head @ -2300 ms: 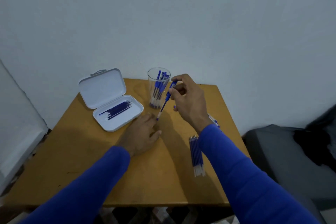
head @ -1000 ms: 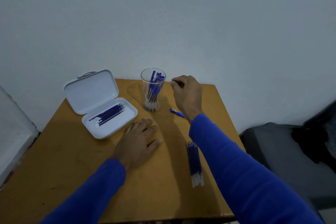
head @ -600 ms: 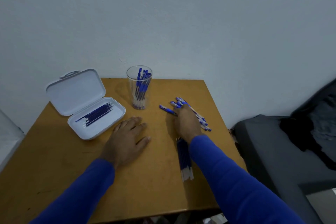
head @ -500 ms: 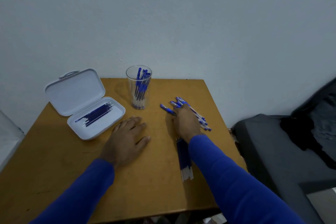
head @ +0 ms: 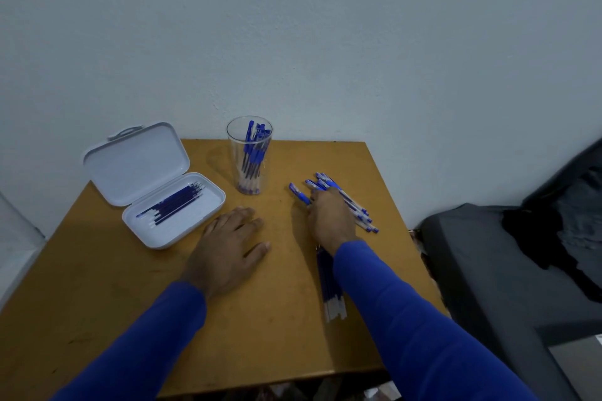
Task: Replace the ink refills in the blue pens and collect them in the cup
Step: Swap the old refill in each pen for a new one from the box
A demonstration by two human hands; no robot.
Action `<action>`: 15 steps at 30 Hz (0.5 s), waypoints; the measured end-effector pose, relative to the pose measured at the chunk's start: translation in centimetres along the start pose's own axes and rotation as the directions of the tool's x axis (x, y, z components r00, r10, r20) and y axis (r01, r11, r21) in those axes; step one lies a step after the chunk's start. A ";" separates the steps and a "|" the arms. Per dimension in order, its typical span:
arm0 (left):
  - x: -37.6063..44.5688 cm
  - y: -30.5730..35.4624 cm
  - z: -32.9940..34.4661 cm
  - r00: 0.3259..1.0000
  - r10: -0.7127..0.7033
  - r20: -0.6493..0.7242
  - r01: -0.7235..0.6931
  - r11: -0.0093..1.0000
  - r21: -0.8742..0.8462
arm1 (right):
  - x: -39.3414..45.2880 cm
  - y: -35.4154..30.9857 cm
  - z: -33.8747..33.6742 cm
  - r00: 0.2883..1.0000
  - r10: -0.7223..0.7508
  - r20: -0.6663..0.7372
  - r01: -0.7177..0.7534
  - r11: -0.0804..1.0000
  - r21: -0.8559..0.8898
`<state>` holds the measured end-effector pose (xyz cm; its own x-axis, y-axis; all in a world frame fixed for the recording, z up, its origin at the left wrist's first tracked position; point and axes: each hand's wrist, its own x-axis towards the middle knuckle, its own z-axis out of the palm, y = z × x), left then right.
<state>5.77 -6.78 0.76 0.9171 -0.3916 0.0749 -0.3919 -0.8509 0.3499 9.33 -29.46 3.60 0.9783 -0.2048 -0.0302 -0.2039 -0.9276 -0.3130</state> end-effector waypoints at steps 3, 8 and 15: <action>0.1 0.0 0.0 1.000 -0.001 0.010 0.001 1.000 -0.004 | -1.3 -1.1 -1.1 0.998 0.041 0.054 -0.052 0.977 0.209; -1.1 0.4 0.0 0.998 0.024 -0.057 -0.027 0.998 -0.052 | -4.7 -3.4 -2.3 0.979 0.070 0.190 -0.175 0.764 0.621; -5.3 0.3 0.6 0.981 0.055 -0.183 -0.090 0.978 -0.188 | -9.7 -5.0 -1.0 0.899 -0.110 0.423 -0.338 0.438 0.833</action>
<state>0.75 -5.19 -0.09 0.8918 -0.3672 0.2643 -0.4524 -0.7307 0.5112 0.83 -23.17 6.37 0.9177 0.0500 -0.3942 -0.3900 -0.0770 -0.9176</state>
